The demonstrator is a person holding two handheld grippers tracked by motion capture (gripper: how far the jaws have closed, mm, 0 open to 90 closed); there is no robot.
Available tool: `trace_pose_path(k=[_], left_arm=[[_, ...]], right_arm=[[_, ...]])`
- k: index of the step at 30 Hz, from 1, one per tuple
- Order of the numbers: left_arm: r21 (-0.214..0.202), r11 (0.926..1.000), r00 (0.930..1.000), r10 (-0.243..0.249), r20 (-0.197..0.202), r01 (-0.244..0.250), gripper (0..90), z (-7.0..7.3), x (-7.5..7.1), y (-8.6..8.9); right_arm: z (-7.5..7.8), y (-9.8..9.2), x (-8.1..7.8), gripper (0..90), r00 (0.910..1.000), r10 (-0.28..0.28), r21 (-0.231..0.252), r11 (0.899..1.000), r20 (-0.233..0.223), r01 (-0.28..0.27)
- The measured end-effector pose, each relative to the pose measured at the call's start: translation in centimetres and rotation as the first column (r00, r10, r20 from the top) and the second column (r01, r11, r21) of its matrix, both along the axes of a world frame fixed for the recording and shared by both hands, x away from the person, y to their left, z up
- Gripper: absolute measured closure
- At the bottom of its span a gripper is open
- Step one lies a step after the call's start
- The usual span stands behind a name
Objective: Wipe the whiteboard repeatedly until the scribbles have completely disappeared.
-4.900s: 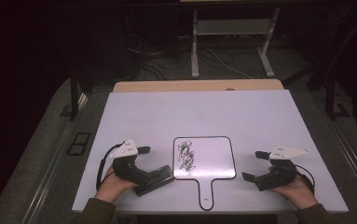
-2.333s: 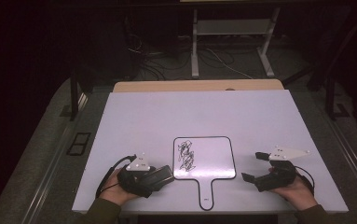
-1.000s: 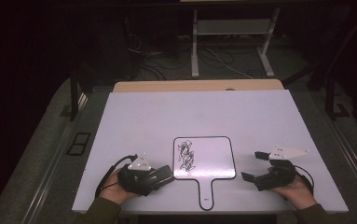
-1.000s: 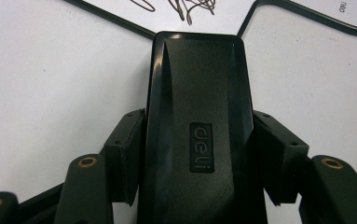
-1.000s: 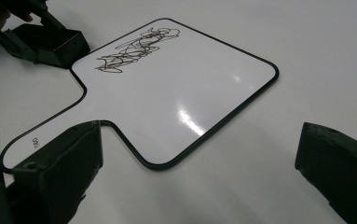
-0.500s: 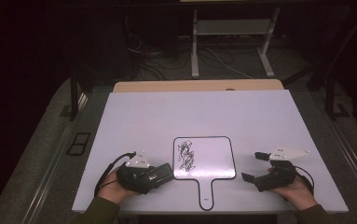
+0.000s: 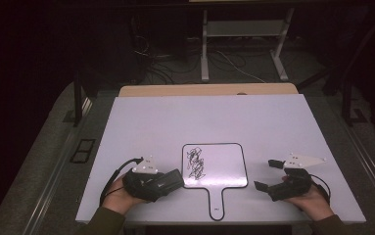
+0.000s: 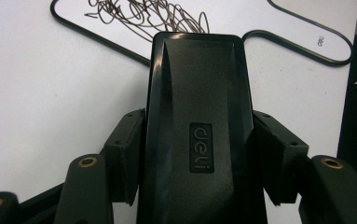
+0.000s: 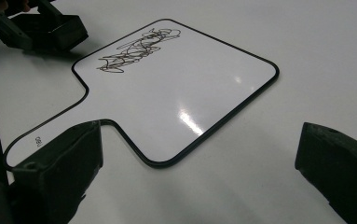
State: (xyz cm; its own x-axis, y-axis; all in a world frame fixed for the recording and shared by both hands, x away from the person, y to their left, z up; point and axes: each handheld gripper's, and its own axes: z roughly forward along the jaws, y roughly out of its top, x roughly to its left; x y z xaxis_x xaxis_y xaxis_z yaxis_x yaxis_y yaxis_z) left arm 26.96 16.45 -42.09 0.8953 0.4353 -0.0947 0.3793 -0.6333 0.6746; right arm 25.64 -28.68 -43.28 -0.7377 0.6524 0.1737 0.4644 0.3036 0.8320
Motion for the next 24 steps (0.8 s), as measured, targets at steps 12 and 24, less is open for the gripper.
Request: trace_pose_path(k=[12,24], left_arm=[[-0.025,0.9994,0.9997,0.023,-0.002,-0.023,39.0,0.7,0.6,-0.5],[-0.077,0.9943,0.9973,0.074,-0.002,-0.074,39.2,1.9,1.3,-0.6]], right_arm=[[-0.1,0.0,0.0,0.0,1.0,0.001,-0.001,1.0,-0.004,-0.001],[-0.2,0.0,0.1,0.0,1.0,-0.005,0.001,1.0,-0.007,0.005]])
